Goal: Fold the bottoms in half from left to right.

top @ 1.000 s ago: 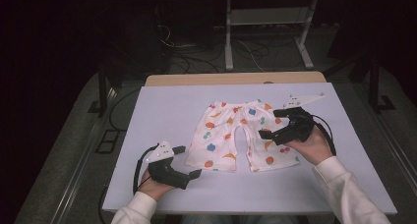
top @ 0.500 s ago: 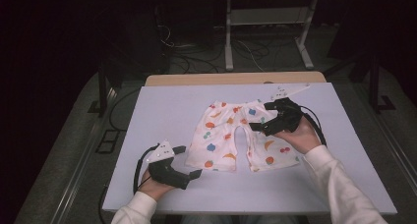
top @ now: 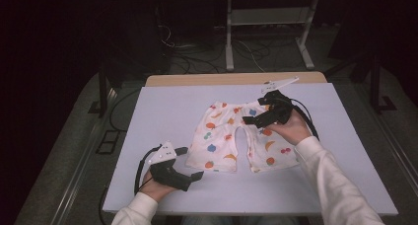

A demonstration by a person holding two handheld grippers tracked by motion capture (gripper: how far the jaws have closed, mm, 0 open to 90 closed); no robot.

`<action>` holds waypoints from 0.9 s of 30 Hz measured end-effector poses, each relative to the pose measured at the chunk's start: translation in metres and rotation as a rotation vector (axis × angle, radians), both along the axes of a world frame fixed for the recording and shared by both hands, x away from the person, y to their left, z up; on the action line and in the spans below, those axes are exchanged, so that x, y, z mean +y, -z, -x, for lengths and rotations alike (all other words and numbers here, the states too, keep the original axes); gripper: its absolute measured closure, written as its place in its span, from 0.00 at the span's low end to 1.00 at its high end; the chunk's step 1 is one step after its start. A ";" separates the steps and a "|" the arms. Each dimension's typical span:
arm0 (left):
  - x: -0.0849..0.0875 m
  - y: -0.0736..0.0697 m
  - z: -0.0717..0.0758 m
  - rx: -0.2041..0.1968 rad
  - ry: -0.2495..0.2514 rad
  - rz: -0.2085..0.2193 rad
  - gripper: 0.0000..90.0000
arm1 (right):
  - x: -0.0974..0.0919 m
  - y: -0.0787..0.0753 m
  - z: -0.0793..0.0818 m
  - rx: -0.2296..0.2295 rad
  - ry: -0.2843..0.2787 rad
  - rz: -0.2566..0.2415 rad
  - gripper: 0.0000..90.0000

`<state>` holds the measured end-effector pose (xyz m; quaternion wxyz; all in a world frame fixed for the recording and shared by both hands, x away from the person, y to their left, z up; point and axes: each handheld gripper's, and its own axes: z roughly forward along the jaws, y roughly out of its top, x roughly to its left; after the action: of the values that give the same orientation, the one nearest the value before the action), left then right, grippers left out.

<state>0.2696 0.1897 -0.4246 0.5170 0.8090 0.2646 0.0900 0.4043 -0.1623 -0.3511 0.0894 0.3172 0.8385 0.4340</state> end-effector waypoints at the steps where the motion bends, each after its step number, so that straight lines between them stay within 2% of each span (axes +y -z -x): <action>1: 0.000 0.000 0.000 0.001 -0.001 0.002 0.00 | 0.001 0.000 -0.002 0.000 0.002 0.001 0.00; 11: 0.000 -0.001 0.000 0.003 0.001 0.011 0.00 | 0.024 0.001 -0.020 -0.005 -0.018 0.029 0.00; 19: 0.001 0.000 -0.002 0.008 -0.002 0.018 0.00 | 0.040 0.004 -0.037 -0.010 -0.003 0.031 0.00; 27: 0.001 0.000 -0.003 0.007 0.001 0.015 0.00 | 0.052 0.006 -0.049 -0.011 -0.011 0.031 0.00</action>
<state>0.2724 0.1909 -0.4248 0.5221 0.8057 0.2666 0.0847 0.4533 -0.1103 -0.3574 0.0964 0.3087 0.8464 0.4232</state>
